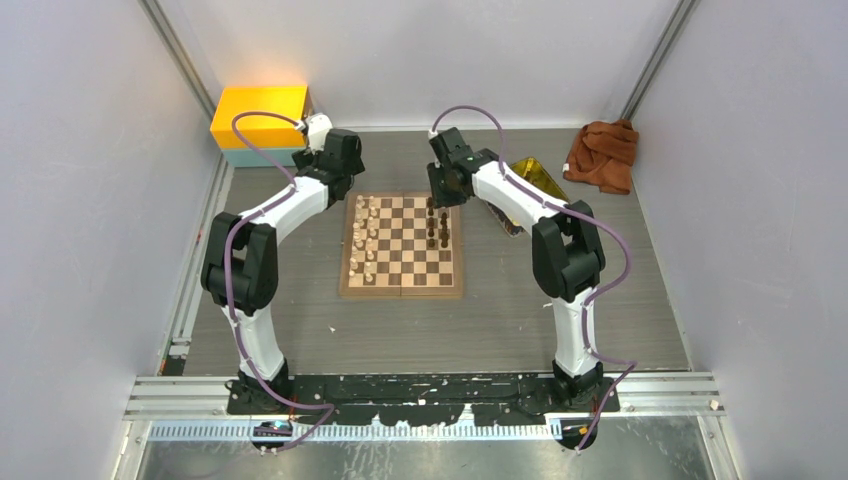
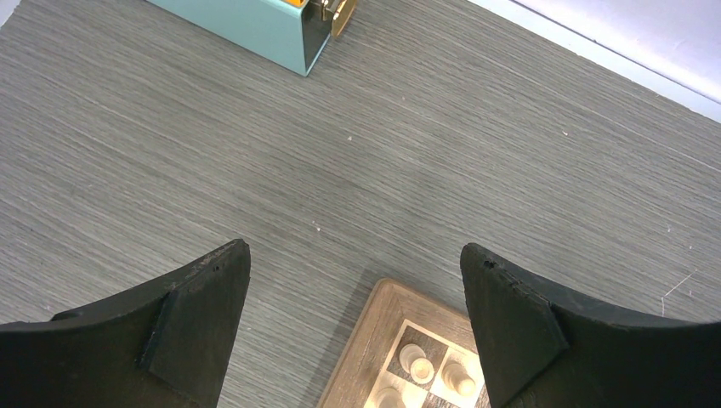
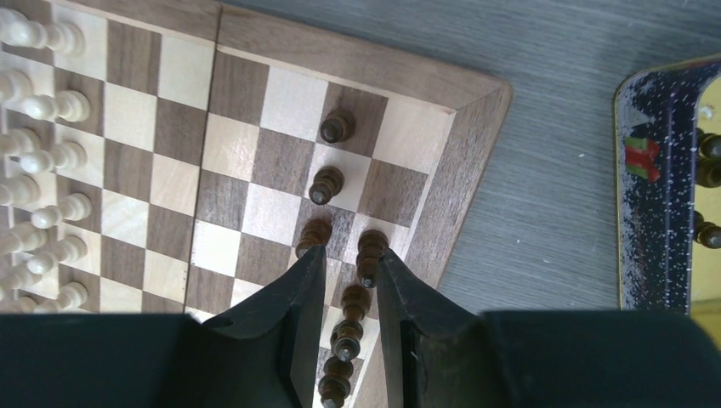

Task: Set up the chess pieces on the board
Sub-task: Place the chess piece on the chessboard, then pick up the chess piece from the storage box.

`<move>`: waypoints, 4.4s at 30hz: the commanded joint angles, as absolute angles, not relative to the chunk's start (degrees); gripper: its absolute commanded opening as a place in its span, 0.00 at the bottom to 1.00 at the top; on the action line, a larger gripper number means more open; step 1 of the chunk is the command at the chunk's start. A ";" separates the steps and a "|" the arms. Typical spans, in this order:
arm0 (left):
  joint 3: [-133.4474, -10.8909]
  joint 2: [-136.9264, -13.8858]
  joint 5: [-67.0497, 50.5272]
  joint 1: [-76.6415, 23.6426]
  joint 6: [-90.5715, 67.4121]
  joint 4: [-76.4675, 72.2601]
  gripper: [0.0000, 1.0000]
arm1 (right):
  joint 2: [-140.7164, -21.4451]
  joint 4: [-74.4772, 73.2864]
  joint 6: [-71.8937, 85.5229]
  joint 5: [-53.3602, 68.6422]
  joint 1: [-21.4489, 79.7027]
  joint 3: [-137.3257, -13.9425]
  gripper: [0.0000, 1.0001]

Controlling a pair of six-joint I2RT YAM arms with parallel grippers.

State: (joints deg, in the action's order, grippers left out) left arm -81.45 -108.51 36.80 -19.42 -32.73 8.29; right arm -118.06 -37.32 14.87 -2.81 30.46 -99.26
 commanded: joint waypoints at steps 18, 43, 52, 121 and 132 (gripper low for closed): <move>-81.44 -106.42 37.53 -19.03 -32.75 5.19 0.94 | -116.62 -42.25 20.67 -12.36 16.82 -110.56 0.38; -81.57 -106.96 37.53 -18.90 -32.15 5.10 0.94 | -120.64 -41.40 22.55 -11.86 10.75 -105.32 0.39; -81.74 -107.23 37.53 -18.81 -31.77 5.26 0.94 | -121.75 -40.96 22.58 -11.35 9.32 -105.28 0.39; -81.70 -108.55 36.91 -18.46 -32.25 5.19 0.94 | -126.61 -41.40 22.18 -8.61 7.42 -108.57 0.12; -81.65 -108.24 36.74 -18.46 -32.28 5.19 0.94 | -123.85 -38.22 20.20 -8.31 7.50 -107.40 0.01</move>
